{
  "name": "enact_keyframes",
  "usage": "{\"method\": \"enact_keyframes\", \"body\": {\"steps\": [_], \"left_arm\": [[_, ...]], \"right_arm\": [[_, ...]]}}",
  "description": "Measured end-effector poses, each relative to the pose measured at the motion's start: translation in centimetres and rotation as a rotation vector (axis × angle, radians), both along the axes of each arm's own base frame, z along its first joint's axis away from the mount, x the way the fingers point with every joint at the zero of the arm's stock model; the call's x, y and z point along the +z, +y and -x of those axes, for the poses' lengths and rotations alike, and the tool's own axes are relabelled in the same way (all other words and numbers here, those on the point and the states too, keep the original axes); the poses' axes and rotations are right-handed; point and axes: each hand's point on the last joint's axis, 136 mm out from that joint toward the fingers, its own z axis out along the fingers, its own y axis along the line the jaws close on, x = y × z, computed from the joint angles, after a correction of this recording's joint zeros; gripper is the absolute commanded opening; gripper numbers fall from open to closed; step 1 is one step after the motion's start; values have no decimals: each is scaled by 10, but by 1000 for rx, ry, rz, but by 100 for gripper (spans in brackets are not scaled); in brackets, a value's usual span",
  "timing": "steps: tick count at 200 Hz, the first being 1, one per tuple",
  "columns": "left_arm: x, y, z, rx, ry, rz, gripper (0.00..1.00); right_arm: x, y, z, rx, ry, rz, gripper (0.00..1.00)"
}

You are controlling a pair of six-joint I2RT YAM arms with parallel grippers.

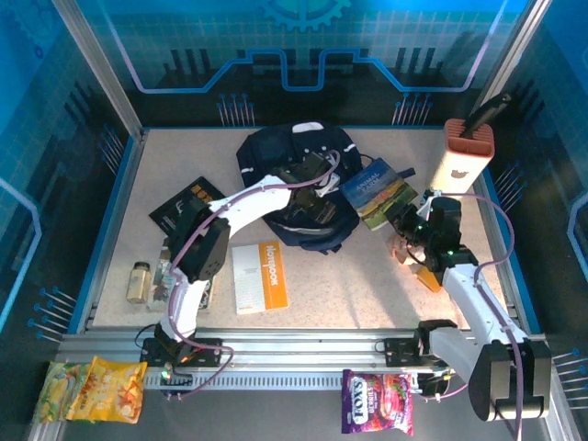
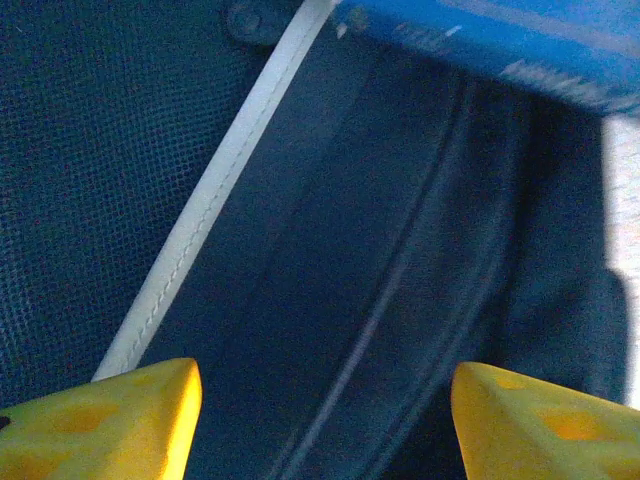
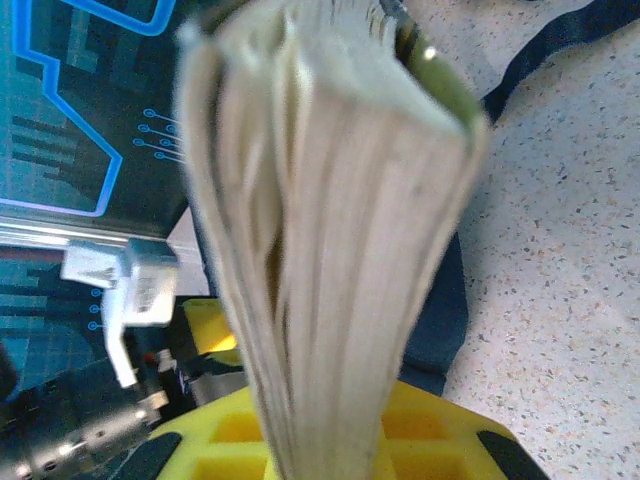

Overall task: Pack the student bag
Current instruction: Open the student bag at the top-center of the table.

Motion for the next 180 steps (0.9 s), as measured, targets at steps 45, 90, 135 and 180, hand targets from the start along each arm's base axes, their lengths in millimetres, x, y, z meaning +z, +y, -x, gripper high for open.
{"method": "enact_keyframes", "body": {"steps": [45,90,135,180], "left_arm": [[-19,6,-10,-17,-10,-114,49],[-19,3,-14,-48,-77,-208,29],[-17,2,-15,-70,-98,-228,13],[5,-1,-19,-62,-142,-196,7]], "right_arm": [[-4,-3,2,-9,13,-1,8],[-7,-6,3,-17,27,1,8],[-9,-15,12,-32,42,36,8],[-10,-34,23,-88,76,90,8]]}}
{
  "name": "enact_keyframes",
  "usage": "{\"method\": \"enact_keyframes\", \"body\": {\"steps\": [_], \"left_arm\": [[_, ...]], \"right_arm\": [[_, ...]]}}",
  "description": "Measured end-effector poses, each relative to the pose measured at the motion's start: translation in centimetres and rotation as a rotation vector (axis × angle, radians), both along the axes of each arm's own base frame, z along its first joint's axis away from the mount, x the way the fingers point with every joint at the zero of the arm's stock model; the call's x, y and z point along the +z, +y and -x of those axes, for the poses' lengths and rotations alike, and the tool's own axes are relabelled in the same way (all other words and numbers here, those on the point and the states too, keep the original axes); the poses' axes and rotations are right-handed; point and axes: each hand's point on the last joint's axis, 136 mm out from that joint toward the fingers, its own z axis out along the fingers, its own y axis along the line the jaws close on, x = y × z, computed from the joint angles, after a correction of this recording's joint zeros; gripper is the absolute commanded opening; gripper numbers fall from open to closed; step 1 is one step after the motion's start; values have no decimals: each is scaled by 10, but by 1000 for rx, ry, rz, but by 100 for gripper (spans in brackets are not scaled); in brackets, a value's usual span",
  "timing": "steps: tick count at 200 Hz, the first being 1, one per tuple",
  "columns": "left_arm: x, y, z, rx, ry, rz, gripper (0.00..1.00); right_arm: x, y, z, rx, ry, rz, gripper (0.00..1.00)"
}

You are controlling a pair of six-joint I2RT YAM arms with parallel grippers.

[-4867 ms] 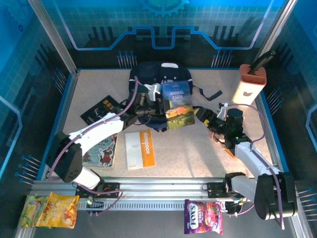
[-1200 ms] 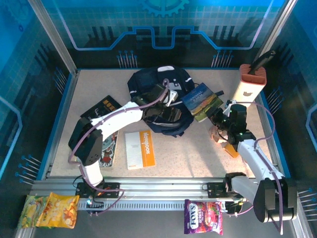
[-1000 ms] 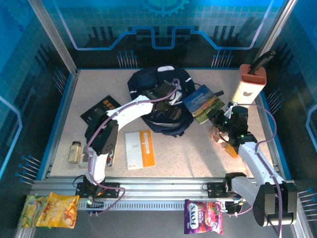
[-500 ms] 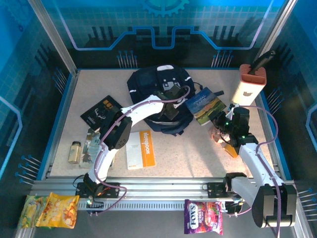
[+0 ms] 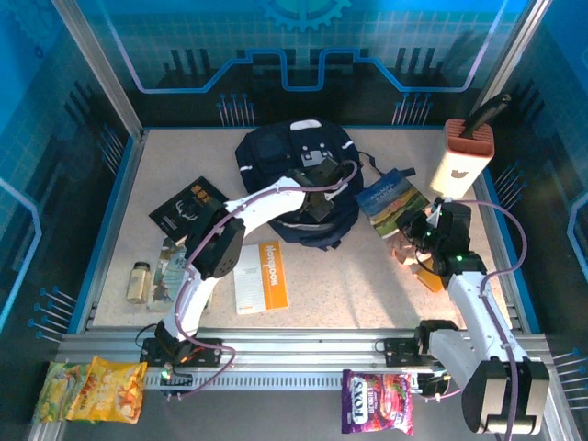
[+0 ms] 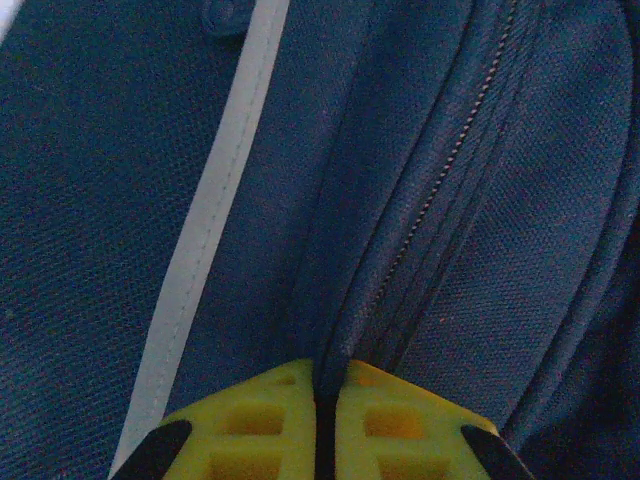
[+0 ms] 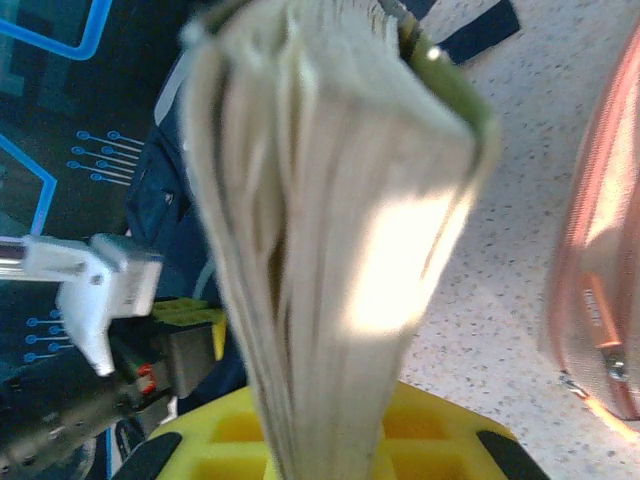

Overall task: Pack the student bag
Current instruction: Open the student bag at the top-center of the table, then place the book in the student bag.

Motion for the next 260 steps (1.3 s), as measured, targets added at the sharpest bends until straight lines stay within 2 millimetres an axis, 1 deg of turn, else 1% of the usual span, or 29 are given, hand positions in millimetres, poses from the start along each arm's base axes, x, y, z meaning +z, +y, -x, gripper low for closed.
{"method": "enact_keyframes", "body": {"steps": [12,34,49,96,133,160,188,207,226,260], "left_arm": [[12,-1,-1,10,-19,22,0],[35,-1,-5,36,-62,65,0],[46,0,-6,55,-83,85,0],[63,2,-15,120,-135,110,0],[85,7,-28,177,-216,146,0],[93,8,-31,198,-230,169,0],[96,6,-30,198,-222,189,0],[104,5,-28,190,-219,217,0],[119,3,-24,184,-223,261,0],[156,1,-14,165,-238,355,0]], "right_arm": [[1,-4,4,-16,2,16,8],[5,-7,11,-34,-3,28,8],[9,-7,13,-34,-14,24,8],[20,-5,22,-42,-44,3,8],[22,-6,34,-66,-40,-11,9],[23,-6,36,-75,-46,-29,9],[15,6,26,-34,-26,-105,9],[9,19,18,2,-9,-154,9],[9,37,10,48,-13,-192,10],[9,75,-8,134,-35,-239,10]]}}
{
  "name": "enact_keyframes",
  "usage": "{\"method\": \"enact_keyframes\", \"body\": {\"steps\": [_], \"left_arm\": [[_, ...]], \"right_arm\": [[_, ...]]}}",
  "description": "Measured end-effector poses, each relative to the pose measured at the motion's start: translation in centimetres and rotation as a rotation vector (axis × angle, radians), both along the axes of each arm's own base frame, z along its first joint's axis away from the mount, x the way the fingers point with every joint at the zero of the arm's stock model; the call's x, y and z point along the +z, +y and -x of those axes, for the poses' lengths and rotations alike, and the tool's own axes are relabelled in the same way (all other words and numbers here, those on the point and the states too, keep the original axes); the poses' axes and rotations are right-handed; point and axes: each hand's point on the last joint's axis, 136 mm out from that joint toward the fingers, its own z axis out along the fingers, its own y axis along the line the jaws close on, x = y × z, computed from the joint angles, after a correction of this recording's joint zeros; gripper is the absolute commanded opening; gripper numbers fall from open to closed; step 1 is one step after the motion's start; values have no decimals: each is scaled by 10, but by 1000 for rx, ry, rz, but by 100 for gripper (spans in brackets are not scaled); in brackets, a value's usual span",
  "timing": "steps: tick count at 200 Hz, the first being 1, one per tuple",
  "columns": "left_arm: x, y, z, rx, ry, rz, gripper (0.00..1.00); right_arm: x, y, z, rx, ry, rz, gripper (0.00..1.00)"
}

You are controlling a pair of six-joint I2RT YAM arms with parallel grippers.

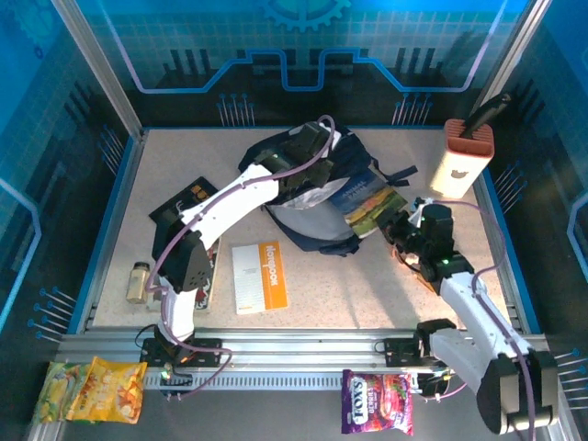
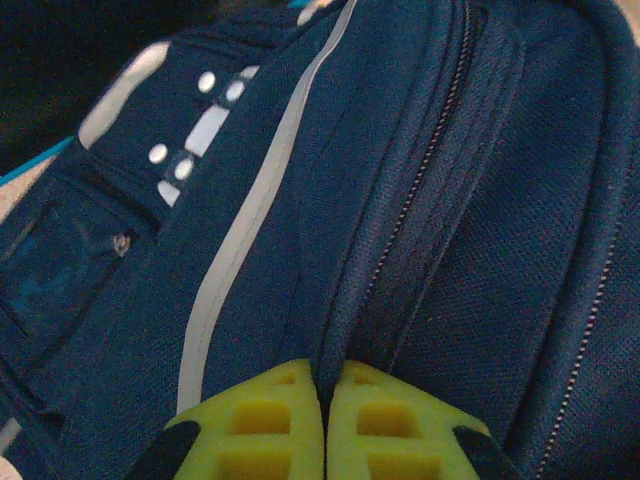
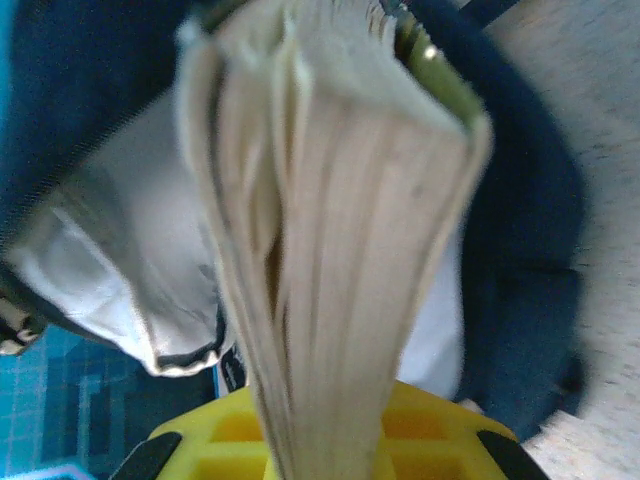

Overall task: Pack the student bag
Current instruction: Place the book in the student bag.

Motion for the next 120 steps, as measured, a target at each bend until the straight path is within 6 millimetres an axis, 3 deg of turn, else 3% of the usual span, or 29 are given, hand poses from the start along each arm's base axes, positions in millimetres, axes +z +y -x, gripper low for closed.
{"method": "enact_keyframes", "body": {"steps": [42,120], "left_arm": [[28,-1,10,-19,-18,72,0],[33,-5,10,-19,-22,111,0]], "right_arm": [[-14,29,-25,0,6,4,10],[-23,52,-79,-134,-16,41,11]]}}
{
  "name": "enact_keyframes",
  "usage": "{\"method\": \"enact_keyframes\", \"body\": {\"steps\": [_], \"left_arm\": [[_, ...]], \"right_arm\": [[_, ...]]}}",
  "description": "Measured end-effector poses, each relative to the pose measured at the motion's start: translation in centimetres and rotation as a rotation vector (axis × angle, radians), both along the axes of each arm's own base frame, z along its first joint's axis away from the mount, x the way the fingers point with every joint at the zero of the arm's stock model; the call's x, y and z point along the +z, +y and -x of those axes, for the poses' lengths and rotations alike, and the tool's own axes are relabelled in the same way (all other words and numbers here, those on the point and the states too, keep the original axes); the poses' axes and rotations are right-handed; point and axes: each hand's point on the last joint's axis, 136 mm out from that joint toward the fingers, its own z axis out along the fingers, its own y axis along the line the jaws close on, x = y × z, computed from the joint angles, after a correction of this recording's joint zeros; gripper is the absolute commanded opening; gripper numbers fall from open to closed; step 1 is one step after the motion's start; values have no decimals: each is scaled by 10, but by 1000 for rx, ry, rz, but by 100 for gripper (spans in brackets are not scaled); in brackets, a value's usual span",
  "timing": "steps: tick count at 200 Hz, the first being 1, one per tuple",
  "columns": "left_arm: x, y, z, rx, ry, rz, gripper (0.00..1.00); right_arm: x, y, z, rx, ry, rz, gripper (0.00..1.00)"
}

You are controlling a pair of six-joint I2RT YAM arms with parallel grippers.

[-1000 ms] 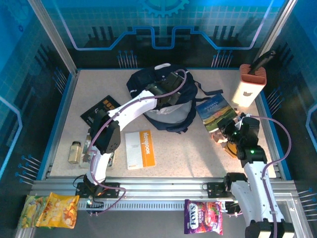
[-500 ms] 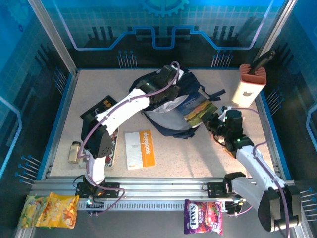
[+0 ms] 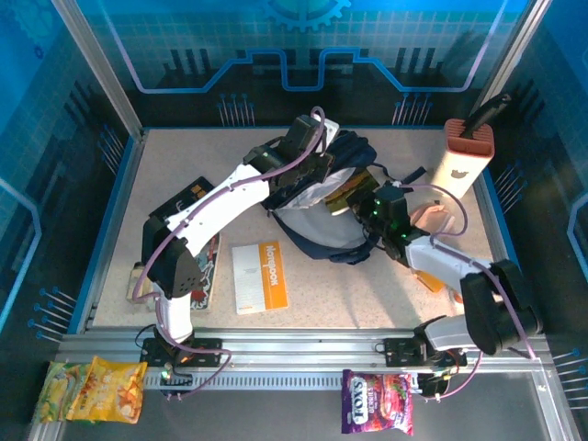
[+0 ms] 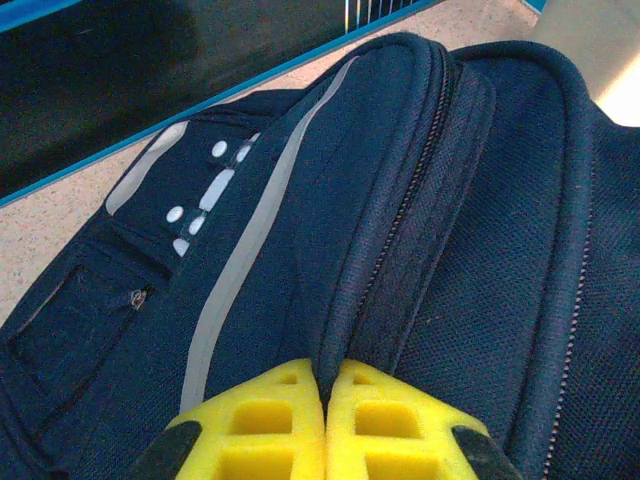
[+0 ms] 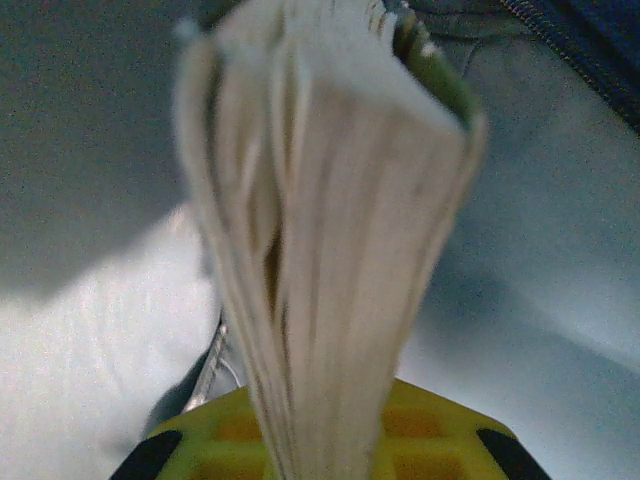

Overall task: Pack the student bag
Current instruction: Place the book in the student bag.

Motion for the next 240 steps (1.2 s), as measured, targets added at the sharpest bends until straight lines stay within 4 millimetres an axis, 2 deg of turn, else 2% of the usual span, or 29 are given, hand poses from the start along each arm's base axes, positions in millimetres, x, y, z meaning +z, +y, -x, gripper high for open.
{"method": "enact_keyframes", "body": {"steps": [43,78,102,119,141,160,191,203,240], "left_arm": [[0,-1,-2,6,7,30,0],[-6,4,-5,12,45,89,0],[-8,7,-8,20,69,123,0],[-8,10,-10,26,77,141,0],[-8,13,-13,34,82,155,0],[-8,16,-16,44,89,178,0],[-9,23,-21,62,109,208,0],[-10,24,-22,63,113,211,0],[-18,27,-24,65,126,210,0]], "right_arm": [[-10,27,-22,12,2,-39,14],[-31,38,-40,-2,46,-71,17],[-38,48,-56,8,54,-76,27],[-34,57,-67,28,41,-94,41],[-32,62,-68,55,29,-108,54],[-36,63,-62,73,36,-113,62],[-50,51,-27,109,93,-71,72],[-42,45,-15,121,89,-54,74],[-2,18,29,121,23,10,79]]}}
